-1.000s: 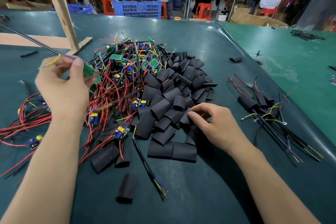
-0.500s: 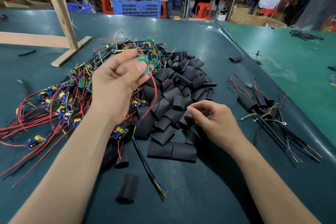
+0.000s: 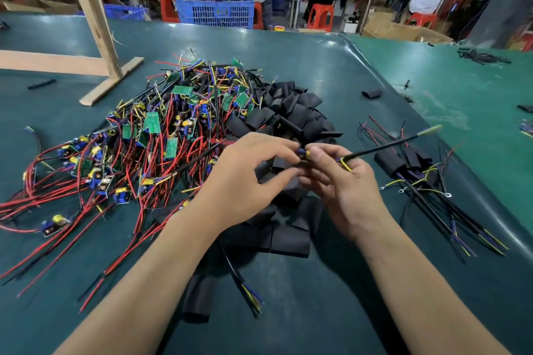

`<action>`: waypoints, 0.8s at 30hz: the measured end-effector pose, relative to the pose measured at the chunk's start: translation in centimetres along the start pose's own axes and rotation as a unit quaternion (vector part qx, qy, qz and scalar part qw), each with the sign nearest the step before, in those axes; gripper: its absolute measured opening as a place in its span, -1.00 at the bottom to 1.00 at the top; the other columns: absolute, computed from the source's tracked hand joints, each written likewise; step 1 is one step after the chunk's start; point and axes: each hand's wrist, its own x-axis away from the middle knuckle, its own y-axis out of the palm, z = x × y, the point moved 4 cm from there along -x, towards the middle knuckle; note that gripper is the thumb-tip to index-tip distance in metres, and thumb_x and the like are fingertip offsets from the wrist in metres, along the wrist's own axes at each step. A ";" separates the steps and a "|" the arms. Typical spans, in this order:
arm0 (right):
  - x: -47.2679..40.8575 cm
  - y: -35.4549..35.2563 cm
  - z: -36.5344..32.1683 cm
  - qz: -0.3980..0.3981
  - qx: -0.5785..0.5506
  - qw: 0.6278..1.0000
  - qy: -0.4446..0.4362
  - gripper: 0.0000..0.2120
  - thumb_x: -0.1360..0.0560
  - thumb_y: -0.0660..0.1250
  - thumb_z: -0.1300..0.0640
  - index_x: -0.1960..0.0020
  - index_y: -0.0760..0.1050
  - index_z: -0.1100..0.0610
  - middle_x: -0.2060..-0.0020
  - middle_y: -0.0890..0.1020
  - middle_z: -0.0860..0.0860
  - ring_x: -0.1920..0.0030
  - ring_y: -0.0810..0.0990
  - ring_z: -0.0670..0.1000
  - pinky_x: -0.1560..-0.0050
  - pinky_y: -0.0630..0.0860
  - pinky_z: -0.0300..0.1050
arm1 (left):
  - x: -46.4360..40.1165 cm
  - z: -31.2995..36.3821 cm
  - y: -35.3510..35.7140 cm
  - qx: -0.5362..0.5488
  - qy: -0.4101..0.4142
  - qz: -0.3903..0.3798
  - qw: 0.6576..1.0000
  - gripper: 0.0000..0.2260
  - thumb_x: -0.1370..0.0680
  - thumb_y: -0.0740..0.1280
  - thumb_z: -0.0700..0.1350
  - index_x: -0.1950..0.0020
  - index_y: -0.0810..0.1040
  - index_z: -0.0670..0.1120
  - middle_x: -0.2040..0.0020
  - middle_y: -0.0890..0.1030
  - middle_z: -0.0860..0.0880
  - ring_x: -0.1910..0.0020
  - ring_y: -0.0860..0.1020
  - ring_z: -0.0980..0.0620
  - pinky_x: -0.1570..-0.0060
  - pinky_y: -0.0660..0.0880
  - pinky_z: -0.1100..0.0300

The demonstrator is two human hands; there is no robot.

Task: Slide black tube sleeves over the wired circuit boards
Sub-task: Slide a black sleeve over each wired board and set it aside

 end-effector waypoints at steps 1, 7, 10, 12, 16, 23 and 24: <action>-0.2 -0.4 -0.3 0.024 -0.023 0.999 -0.002 -0.93 -0.53 0.33 0.27 0.00 0.54 0.21 0.18 0.69 0.13 0.33 0.67 -0.01 0.32 0.59 -0.23 | 0.2 -0.1 -0.2 -0.030 0.007 0.016 0.999 -0.89 -0.48 0.48 -0.19 0.01 0.67 -0.14 -0.02 0.67 0.02 -0.07 0.59 0.01 -0.15 0.49 0.12; -0.6 -2.1 -1.9 0.038 -0.097 0.994 -0.018 -0.79 -0.38 0.36 0.24 -0.02 0.56 0.18 0.12 0.66 0.17 0.25 0.67 0.04 0.24 0.60 -0.20 | 2.2 -2.3 0.8 -0.160 -0.043 -0.085 0.983 -0.75 -0.50 0.46 0.02 -0.09 0.65 -0.09 -0.03 0.61 0.02 -0.05 0.50 -0.05 -0.09 0.44 0.02; -0.5 -1.9 -1.5 0.020 -0.066 0.997 -0.016 -0.79 -0.43 0.33 0.33 -0.06 0.54 0.22 0.16 0.68 0.16 0.23 0.68 0.07 0.20 0.61 -0.19 | 2.3 -3.3 1.2 -0.208 -0.087 -0.144 0.964 -0.61 -0.48 0.44 0.15 -0.21 0.63 -0.03 -0.17 0.57 0.05 -0.19 0.46 -0.03 -0.16 0.38 0.00; -0.4 -1.9 -1.3 0.016 -0.041 0.999 -0.013 -0.80 -0.50 0.28 0.40 -0.08 0.53 0.23 0.17 0.69 0.15 0.21 0.68 0.08 0.19 0.62 -0.18 | 2.2 -3.5 1.2 -0.215 -0.089 -0.128 0.964 -0.64 -0.47 0.46 0.10 -0.19 0.65 -0.06 -0.16 0.59 0.02 -0.18 0.47 -0.08 -0.16 0.40 -0.04; -0.4 -1.9 -1.4 0.016 -0.019 0.999 -0.021 -0.78 -0.52 0.25 0.45 -0.08 0.52 0.23 0.14 0.67 0.16 0.21 0.67 0.08 0.19 0.62 -0.18 | 2.1 -3.6 0.9 -0.233 -0.107 -0.101 0.961 -0.61 -0.47 0.47 0.05 -0.24 0.62 -0.10 -0.09 0.59 -0.03 -0.12 0.46 -0.13 -0.17 0.40 -0.05; -0.7 -2.8 -2.2 0.034 -0.071 0.997 -0.026 -0.81 -0.56 0.23 0.41 -0.11 0.50 0.22 0.20 0.67 0.19 0.16 0.70 0.21 0.16 0.64 -0.08 | 1.9 -3.8 0.2 -0.275 -0.142 -0.133 0.942 -0.57 -0.51 0.34 0.22 -0.33 0.54 0.07 -0.05 0.62 0.08 -0.13 0.53 -0.02 -0.14 0.38 0.01; -0.7 -2.9 -2.3 0.037 -0.078 0.996 -0.024 -0.81 -0.56 0.23 0.41 -0.11 0.50 0.23 0.21 0.67 0.19 0.16 0.70 0.22 0.16 0.64 -0.09 | 1.9 -3.9 0.0 -0.262 -0.147 -0.137 0.944 -0.58 -0.50 0.37 0.22 -0.31 0.55 0.08 -0.05 0.63 0.10 -0.12 0.54 -0.01 -0.15 0.40 0.00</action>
